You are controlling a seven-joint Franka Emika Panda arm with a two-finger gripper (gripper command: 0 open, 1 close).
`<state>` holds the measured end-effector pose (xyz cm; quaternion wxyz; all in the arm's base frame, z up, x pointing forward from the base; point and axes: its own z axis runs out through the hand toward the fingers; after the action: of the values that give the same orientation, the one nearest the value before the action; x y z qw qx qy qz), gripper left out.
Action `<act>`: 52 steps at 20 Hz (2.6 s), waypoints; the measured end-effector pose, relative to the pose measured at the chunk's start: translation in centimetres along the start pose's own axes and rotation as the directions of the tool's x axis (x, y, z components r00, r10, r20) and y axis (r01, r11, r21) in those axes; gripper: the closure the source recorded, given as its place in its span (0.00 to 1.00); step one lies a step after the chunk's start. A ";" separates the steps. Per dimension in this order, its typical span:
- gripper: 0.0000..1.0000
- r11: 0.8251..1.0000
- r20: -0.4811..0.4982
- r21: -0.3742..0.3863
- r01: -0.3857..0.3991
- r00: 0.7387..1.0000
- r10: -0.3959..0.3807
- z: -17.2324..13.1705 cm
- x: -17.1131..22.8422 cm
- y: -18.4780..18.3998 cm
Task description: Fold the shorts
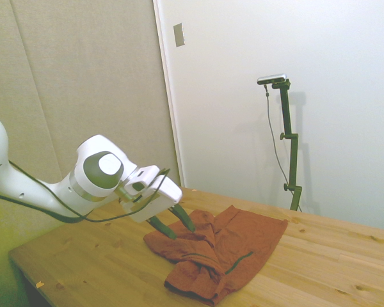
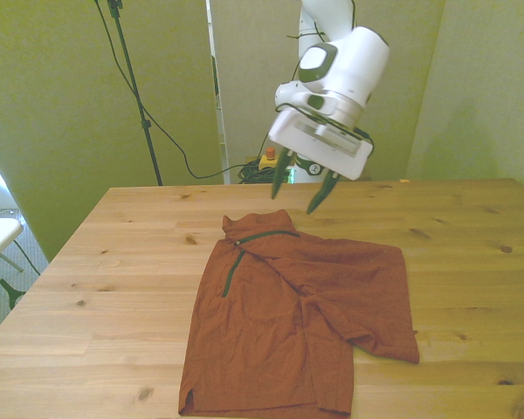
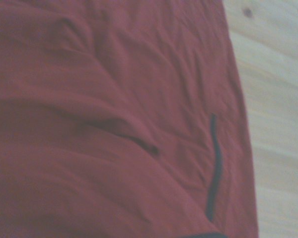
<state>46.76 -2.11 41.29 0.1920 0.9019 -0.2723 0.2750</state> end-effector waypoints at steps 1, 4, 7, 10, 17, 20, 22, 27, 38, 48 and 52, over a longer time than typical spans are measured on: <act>0.00 0.998 -0.032 0.000 0.057 0.998 -0.057 -0.3 -1.7 -1.5; 0.00 0.979 -0.129 0.016 0.203 0.971 -0.199 -1.3 -6.4 -4.7; 0.00 0.965 -0.171 0.037 0.259 0.953 -0.249 -1.9 -8.6 -6.2; 0.00 0.960 -0.187 0.049 0.275 0.947 -0.261 -1.6 -9.9 -7.0; 0.00 0.956 -0.212 0.128 0.264 0.949 -0.233 -0.3 -10.7 -10.0; 0.00 0.954 -0.208 0.140 0.265 0.950 -0.233 0.4 -10.7 -11.0; 0.00 0.953 -0.207 0.149 0.265 0.950 -0.232 0.4 -10.6 -11.6; 0.00 0.951 -0.208 0.162 0.263 0.951 -0.228 0.5 -10.2 -12.5; 1.00 0.955 -0.203 0.170 0.243 0.957 -0.207 1.2 -9.7 -12.8; 1.00 0.956 -0.190 0.186 0.228 0.963 -0.193 2.5 -9.6 -12.6; 1.00 0.955 -0.184 0.190 0.227 0.964 -0.193 2.7 -9.9 -12.7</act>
<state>48.50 10.20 30.75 0.1460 0.9153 -0.1276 0.3530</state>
